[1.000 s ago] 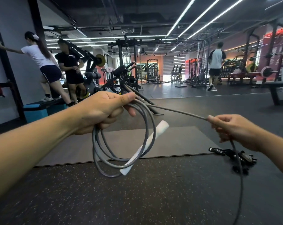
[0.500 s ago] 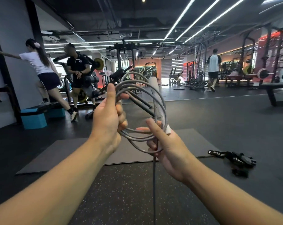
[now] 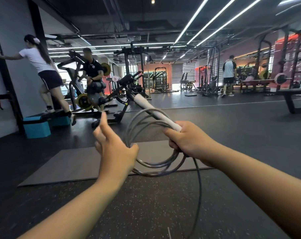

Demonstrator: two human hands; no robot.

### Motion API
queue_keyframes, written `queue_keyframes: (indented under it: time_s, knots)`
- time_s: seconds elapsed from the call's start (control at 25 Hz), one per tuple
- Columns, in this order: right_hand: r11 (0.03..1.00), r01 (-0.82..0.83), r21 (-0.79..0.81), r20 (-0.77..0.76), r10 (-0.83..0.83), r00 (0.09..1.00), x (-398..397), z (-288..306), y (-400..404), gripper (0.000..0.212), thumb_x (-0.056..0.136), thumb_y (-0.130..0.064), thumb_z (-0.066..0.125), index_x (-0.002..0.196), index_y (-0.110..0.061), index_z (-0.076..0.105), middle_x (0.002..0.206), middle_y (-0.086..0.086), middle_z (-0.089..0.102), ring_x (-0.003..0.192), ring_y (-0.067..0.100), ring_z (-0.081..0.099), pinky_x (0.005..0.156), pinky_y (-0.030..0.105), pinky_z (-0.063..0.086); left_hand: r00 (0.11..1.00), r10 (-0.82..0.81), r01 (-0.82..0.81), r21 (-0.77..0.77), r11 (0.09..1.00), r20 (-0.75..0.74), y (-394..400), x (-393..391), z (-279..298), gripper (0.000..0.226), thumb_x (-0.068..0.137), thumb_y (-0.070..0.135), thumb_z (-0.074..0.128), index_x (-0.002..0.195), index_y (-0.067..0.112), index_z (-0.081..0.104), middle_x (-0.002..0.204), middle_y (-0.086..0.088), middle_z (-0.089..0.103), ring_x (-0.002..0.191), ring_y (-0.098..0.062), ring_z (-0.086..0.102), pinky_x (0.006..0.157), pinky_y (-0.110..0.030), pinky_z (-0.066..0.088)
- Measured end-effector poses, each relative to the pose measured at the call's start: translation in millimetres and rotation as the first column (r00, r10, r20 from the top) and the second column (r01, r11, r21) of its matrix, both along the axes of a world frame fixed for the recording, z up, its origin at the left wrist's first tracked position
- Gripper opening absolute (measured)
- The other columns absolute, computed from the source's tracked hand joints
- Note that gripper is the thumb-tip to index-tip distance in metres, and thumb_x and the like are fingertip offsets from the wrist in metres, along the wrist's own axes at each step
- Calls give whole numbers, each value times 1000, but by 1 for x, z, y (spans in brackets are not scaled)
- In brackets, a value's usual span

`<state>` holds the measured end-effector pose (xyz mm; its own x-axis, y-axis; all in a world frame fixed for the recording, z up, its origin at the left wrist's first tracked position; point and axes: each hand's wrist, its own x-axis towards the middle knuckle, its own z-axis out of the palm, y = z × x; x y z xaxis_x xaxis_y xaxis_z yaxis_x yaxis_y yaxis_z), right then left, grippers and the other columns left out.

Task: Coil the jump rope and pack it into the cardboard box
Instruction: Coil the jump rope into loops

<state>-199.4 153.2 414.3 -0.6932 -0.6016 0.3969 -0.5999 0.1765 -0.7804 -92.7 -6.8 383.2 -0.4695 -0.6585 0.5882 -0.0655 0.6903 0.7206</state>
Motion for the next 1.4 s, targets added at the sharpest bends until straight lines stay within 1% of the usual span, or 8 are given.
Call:
queue_keyframes:
  time_s: [0.12, 0.24, 0.4, 0.52, 0.88, 1.0, 1.16, 1.4]
  knots:
    - [970, -22, 243, -128, 55, 990, -1, 2, 0, 18, 97, -26, 58, 82, -15, 58, 59, 0, 60, 41, 6, 46, 42, 20, 37, 992, 124, -69, -716, 694, 24, 6, -1, 15, 119, 69, 27, 83, 161, 28, 7, 168, -11, 8, 153, -36, 9, 119, -61, 17]
    - [919, -30, 394, -235, 132, 963, -1, 5, 0, 23, 94, -30, 60, 88, -8, 63, 67, 7, 68, 55, 16, 56, 54, 37, 47, 960, 150, 175, -923, 342, 238, 13, -13, 38, 81, 76, 31, 75, 150, 22, 42, 147, -7, 54, 141, -30, 43, 119, -55, 23]
    - [907, -120, 403, -226, 226, 948, -2, 16, 8, 21, 91, -30, 65, 92, -11, 73, 70, 8, 66, 58, 12, 54, 57, 29, 43, 681, -216, 624, -400, 672, 699, 7, -20, 54, 13, 97, 25, 58, 110, 26, 60, 87, 8, 72, 77, -10, 68, 68, -33, 54]
    - [874, -177, 453, -150, 270, 951, -7, 25, 17, 38, 84, -50, 74, 97, -14, 73, 70, 6, 64, 60, 13, 49, 55, 32, 39, 587, -222, 700, -351, 622, 778, -2, -17, 58, 12, 100, 32, 52, 94, 28, 60, 74, 13, 67, 59, 2, 58, 58, -24, 49]
    - [886, -82, 456, -82, 134, 988, -49, 78, 60, 43, 80, -52, 77, 77, -10, 71, 61, 3, 52, 58, 20, 50, 53, 32, 50, 772, 100, 447, -649, 616, 627, -39, -3, 81, 28, 99, 46, 47, 93, 19, 50, 76, 1, 58, 75, -25, 58, 70, -39, 49]
    - [917, -40, 396, -75, 75, 994, -57, 77, 71, 43, 81, -50, 77, 73, -10, 63, 59, 4, 48, 53, 21, 46, 49, 33, 47, 848, 1, 308, -494, 813, 530, -57, 2, 82, 34, 100, 43, 48, 103, 13, 63, 94, -8, 68, 88, -32, 63, 80, -44, 50]
    - [966, -84, 243, 94, 63, 994, -60, 49, 73, 44, 84, -54, 71, 77, -12, 60, 59, -1, 40, 49, 15, 34, 50, 29, 32, 963, -179, 182, 6, 983, 201, -67, -6, 71, 37, 99, 43, 54, 77, 15, 60, 66, -4, 56, 62, -25, 50, 67, -40, 43]
    - [931, -306, -198, 333, 358, 872, -21, -6, 20, 86, 63, -78, 72, 125, -18, 65, 90, -1, 50, 62, 7, 36, 59, 25, 30, 952, 2, 206, 649, 732, -305, -13, -36, 54, 30, 103, 34, 50, 84, 12, 54, 64, 0, 50, 47, -16, 43, 44, -25, 42]
